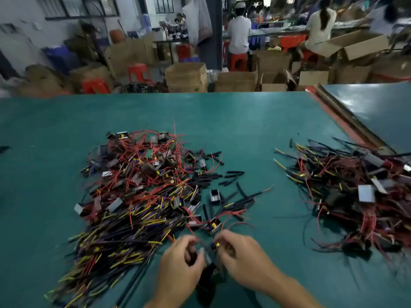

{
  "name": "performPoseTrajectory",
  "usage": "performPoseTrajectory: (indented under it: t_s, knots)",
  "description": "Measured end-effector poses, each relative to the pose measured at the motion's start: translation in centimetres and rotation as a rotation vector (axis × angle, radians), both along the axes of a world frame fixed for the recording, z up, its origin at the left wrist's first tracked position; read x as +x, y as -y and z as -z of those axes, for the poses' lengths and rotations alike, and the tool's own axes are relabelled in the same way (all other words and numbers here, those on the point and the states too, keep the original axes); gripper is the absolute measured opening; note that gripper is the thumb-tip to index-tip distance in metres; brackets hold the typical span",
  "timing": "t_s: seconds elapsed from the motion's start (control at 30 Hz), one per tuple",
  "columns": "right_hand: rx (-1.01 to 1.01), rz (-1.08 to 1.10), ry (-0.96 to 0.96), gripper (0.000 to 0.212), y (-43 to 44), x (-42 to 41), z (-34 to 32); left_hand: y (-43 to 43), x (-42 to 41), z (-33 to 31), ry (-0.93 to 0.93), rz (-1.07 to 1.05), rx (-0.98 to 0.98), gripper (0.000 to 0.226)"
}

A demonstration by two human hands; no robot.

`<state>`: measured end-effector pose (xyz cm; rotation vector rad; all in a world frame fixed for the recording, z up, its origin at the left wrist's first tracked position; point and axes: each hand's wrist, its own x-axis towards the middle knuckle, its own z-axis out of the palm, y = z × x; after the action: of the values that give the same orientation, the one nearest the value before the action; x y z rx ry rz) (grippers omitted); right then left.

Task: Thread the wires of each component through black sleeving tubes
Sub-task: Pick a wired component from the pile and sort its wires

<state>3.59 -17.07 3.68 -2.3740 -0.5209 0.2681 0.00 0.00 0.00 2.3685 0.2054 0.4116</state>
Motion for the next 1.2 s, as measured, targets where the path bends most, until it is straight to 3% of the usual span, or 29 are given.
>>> performPoseTrajectory:
  t_s: [0.13, 0.27, 0.37, 0.53, 0.73, 0.97, 1.07, 1.17, 1.2]
  knots:
    - [-0.090, -0.077, 0.265, 0.026, -1.4, 0.3, 1.1, -1.3, 2.7, 0.5, -0.001, 0.135, -0.044, 0.005]
    - [-0.008, 0.045, 0.269, 0.019, -1.0, -2.1, 2.4, -1.7, 2.1, 1.4, -0.003, 0.187, -0.227, 0.008]
    - [-0.088, 0.081, 0.245, 0.018, -0.6, -3.0, 2.9, -2.5, 2.5, 0.9, -0.090, 0.263, -0.320, 0.005]
    - [-0.174, 0.097, 0.283, 0.018, -0.7, -1.5, 2.3, -2.4, 3.3, 0.2, -0.232, 0.506, -0.279, 0.036]
    - [-0.132, 0.166, 0.281, 0.016, -0.3, 2.5, 1.5, -0.1, 5.7, 0.4, -0.069, 0.212, -0.176, 0.020]
    - [0.080, 0.283, 0.352, 0.021, 0.7, 5.6, 4.0, 0.7, 7.7, 1.8, 0.084, 0.171, 0.138, 0.022]
    - [0.117, 0.252, 0.331, 0.022, 1.6, 5.3, 5.1, 0.3, 8.3, 2.3, 0.116, 0.188, 0.068, 0.010]
    - [0.115, 0.223, 0.266, 0.026, 2.3, 5.3, 4.5, 0.0, 8.4, 2.7, 0.117, 0.243, -0.051, 0.017]
    - [0.114, 0.215, 0.248, 0.029, 2.4, 5.3, 4.3, 0.0, 8.3, 2.5, 0.132, 0.253, -0.064, 0.009]
